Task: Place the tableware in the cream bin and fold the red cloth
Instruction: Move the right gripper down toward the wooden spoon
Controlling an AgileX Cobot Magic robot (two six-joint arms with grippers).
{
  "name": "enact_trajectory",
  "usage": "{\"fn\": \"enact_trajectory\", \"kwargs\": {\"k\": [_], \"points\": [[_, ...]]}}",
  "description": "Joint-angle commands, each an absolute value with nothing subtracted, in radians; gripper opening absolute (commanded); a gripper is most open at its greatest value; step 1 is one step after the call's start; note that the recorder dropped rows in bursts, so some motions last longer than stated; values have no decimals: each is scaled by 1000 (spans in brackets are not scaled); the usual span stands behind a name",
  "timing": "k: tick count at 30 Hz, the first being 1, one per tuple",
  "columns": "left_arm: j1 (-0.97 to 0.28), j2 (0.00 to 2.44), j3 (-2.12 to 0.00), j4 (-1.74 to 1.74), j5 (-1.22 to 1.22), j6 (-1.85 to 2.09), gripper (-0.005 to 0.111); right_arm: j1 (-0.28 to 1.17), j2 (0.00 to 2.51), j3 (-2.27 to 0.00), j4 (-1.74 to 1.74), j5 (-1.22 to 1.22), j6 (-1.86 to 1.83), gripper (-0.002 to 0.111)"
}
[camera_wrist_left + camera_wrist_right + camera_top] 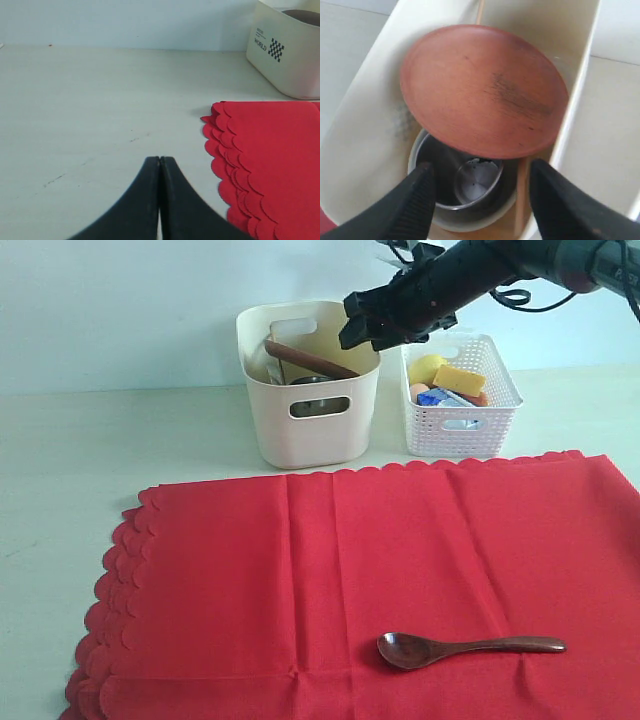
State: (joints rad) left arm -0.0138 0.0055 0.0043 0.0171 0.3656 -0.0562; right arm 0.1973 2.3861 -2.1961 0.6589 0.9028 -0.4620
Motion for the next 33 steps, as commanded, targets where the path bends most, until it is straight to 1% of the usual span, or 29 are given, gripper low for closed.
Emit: {"fn": "enact_trajectory", "kwargs": {"k": [1,4,8,13,19,22,27,31,33], "points": [[-20,0,0,15,351,-59,0,193,2369,-2202,582,854,-407,55],[-20,0,0,15,351,-59,0,193,2369,-2202,465,874,-291,55],[-20,0,0,15,351,-59,0,193,2369,-2202,459,958,-288,55],[-20,0,0,15,351,-59,0,193,2375,-2202,628,1052,-347,51],[-20,0,0,15,351,-59,0,193,2410,-2202,794,1106,-375,51],[-20,0,0,15,351,-59,0,193,2420,-2202,802,1115,-373,51],[-20,0,0,15,351,-59,0,186,2372,-2202,632,1134,-287,51],[-20,0,0,15,351,-59,0,186,2281,-2202,473,1221,-272,51],[-20,0,0,15,351,-59,0,186,2216,-2197,443,1221,-322,48]]}}
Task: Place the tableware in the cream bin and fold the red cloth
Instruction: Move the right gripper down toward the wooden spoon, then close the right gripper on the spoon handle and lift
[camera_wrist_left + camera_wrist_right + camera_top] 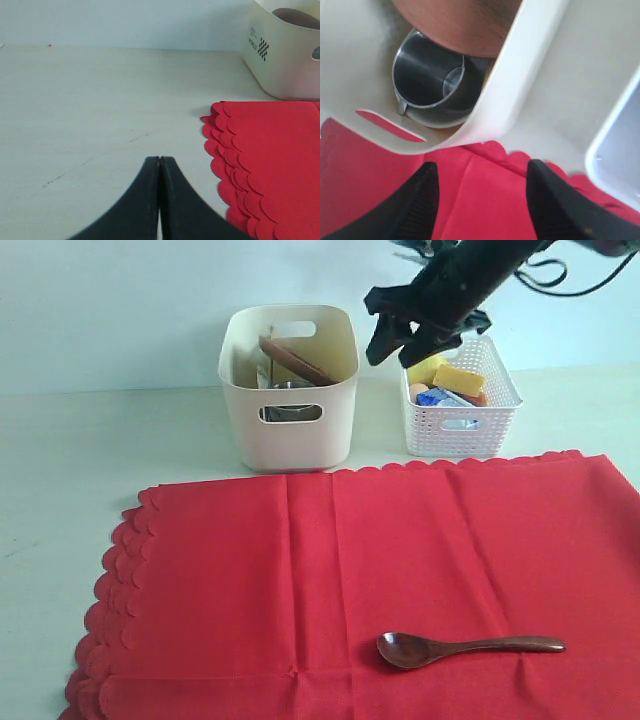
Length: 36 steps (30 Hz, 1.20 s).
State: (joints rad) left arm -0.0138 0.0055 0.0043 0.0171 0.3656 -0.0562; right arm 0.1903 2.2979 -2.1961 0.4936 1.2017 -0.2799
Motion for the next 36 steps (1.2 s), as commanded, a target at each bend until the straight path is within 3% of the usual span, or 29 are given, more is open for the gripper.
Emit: {"fn": "enact_trajectory", "kwargs": {"k": [1,5,9,11,18,21,28,36], "points": [[-20,0,0,15,351,-59,0,186,2186,-2177,436,1221,-318,46],[-20,0,0,15,351,-59,0,186,2044,-2024,431,1221,-382,42],[-20,0,0,15,351,-59,0,186,1845,-1728,448,1209,-460,36],[-20,0,0,15,351,-59,0,186,1713,-1516,480,1078,-531,35],[-20,0,0,15,351,-59,0,186,1537,-1129,663,1016,-890,35],[-20,0,0,15,351,-59,0,258,1523,-978,597,991,-1008,35],[-20,0,0,15,351,-59,0,413,1574,-792,337,804,-1152,41],[-20,0,0,15,351,-59,0,424,1673,-776,214,673,-1120,41]]}}
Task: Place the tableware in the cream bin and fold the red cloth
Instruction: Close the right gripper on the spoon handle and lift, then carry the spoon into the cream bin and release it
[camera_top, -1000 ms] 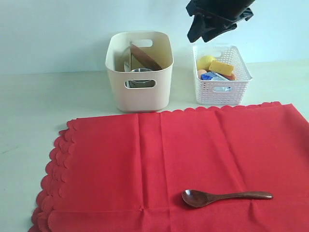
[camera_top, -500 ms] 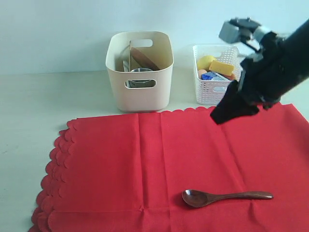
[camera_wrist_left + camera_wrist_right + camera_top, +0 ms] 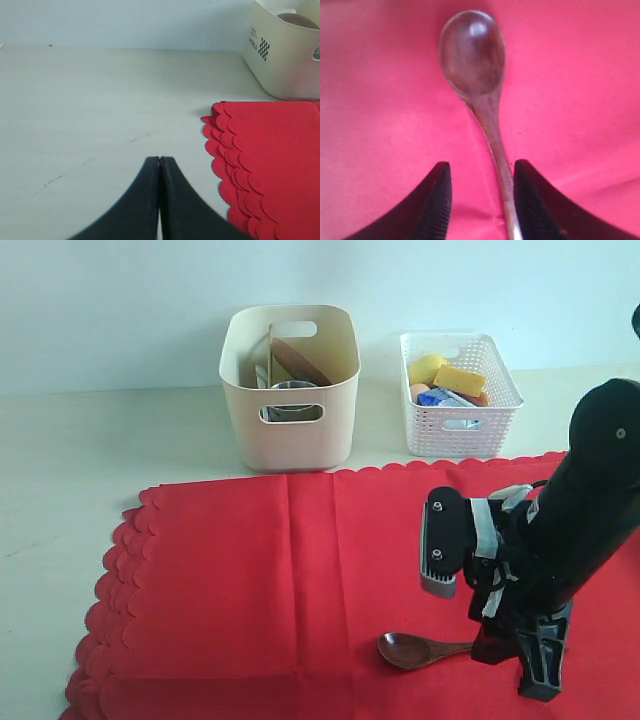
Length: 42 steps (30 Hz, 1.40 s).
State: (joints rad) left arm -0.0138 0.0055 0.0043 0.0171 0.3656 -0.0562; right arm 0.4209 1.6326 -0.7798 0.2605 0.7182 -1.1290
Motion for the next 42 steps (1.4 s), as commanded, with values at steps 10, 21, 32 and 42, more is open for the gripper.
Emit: {"fn": "enact_trajectory", "kwargs": {"k": [10,21,32,42], "points": [[-20,0,0,15,351,-59,0,424,1765,-776,174,556,-1120,41],[-20,0,0,15,351,-59,0,424,1785,-787,174,608,-1108,0],[-20,0,0,15,351,-59,0,424,1631,-987,316,786,-932,0],[-20,0,0,15,351,-59,0,422,1642,-1287,589,567,-975,0]]}}
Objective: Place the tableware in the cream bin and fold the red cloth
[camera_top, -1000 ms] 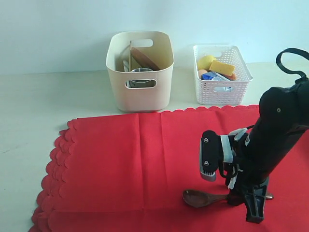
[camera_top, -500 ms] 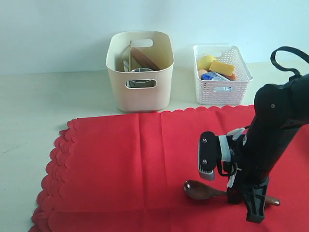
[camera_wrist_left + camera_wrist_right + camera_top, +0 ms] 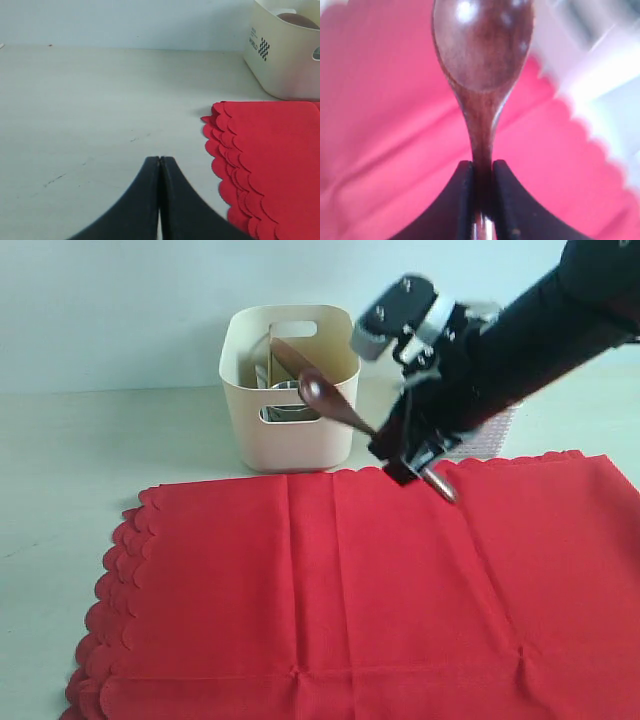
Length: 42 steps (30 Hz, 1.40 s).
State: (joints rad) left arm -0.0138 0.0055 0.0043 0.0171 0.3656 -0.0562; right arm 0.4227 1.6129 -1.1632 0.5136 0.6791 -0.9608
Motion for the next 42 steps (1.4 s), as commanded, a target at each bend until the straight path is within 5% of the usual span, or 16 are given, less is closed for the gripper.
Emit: {"fn": "enact_trajectory", "kwargs": {"k": [1,13,21,24,31,34,39,42], "points": [[-20,0,0,15,351,-59,0,422,1665,-1334,600,548,-975,0],[-20,0,0,15,351,-59,0,349,2107,-1915,867,595,-1001,0],[-20,0,0,15,351,-59,0,323,2325,-2067,883,659,-1019,1],[-20,0,0,15,351,-59,0,323,2361,-2073,885,661,-1033,11],[-20,0,0,15,351,-59,0,323,2362,-2073,853,663,-1024,57],[-20,0,0,15,351,-59,0,323,2332,-2073,850,669,-986,65],[-20,0,0,15,351,-59,0,323,2255,-2073,747,758,-835,61],[-20,0,0,15,351,-59,0,323,2204,-2073,607,831,-687,45]]}}
